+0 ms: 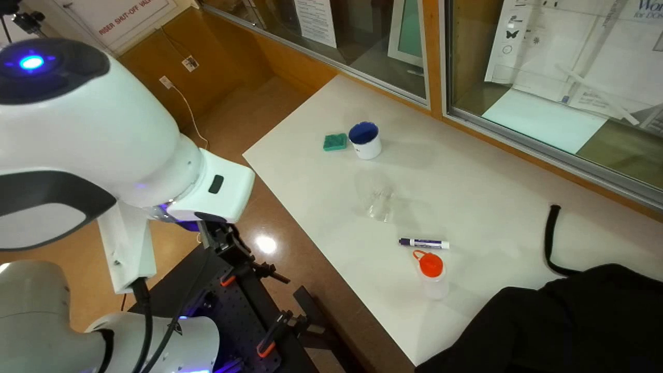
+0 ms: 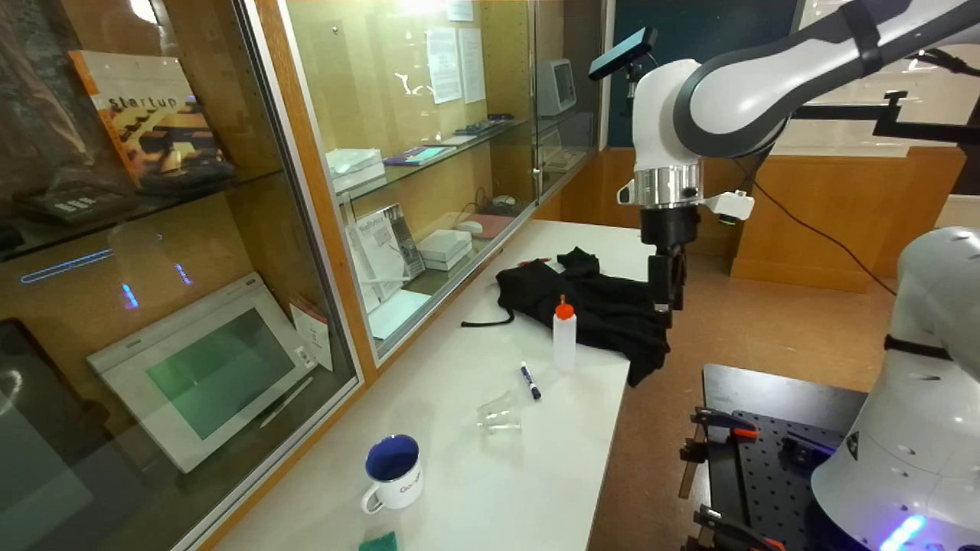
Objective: Put the cup upright, then put the marker in the cup
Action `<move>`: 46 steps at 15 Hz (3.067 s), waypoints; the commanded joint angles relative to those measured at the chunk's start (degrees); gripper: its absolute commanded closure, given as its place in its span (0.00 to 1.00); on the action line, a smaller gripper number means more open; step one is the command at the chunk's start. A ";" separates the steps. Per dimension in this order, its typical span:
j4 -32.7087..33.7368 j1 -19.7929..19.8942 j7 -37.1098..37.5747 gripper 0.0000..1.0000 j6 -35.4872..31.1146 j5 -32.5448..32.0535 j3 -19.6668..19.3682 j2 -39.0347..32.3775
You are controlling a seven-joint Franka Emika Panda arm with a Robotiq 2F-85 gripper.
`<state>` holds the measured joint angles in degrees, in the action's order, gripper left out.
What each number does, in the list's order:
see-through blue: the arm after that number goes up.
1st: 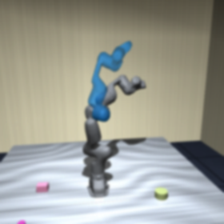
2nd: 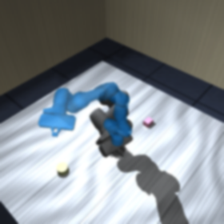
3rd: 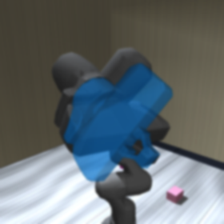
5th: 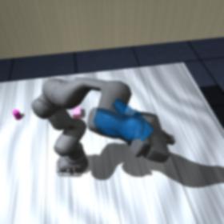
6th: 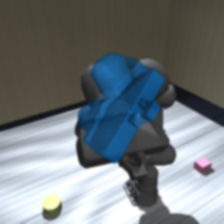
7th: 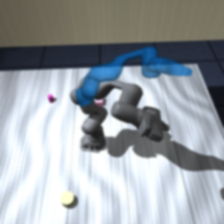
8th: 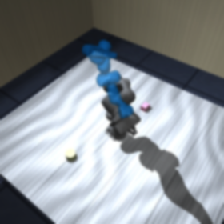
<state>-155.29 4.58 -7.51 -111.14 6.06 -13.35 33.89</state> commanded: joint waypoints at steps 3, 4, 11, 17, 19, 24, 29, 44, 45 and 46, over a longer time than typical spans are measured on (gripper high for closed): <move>0.07 1.26 6.73 0.00 -22.05 8.59 0.96 -11.22; 0.11 0.70 6.65 0.00 -26.96 11.09 0.39 -14.13; 4.64 -7.43 -5.39 0.00 -46.42 41.18 -2.06 -33.23; 3.16 -6.28 -5.60 0.00 -45.40 40.66 -1.15 -32.69; 4.43 -7.08 -8.38 0.00 -47.33 47.67 -0.68 -34.46; 8.44 -7.27 -22.23 0.00 -45.20 71.31 0.53 -39.41; 14.56 -7.16 -35.23 0.00 -46.26 89.02 2.54 -49.44; 32.14 -7.86 -58.93 0.25 -41.19 118.93 3.29 -70.54; 32.37 -7.85 -59.33 0.26 -40.85 119.53 3.34 -70.83; 32.52 -7.85 -59.21 0.34 -40.73 119.70 3.42 -71.03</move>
<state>-123.99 -3.11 -65.16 -153.26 123.39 -9.98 -36.27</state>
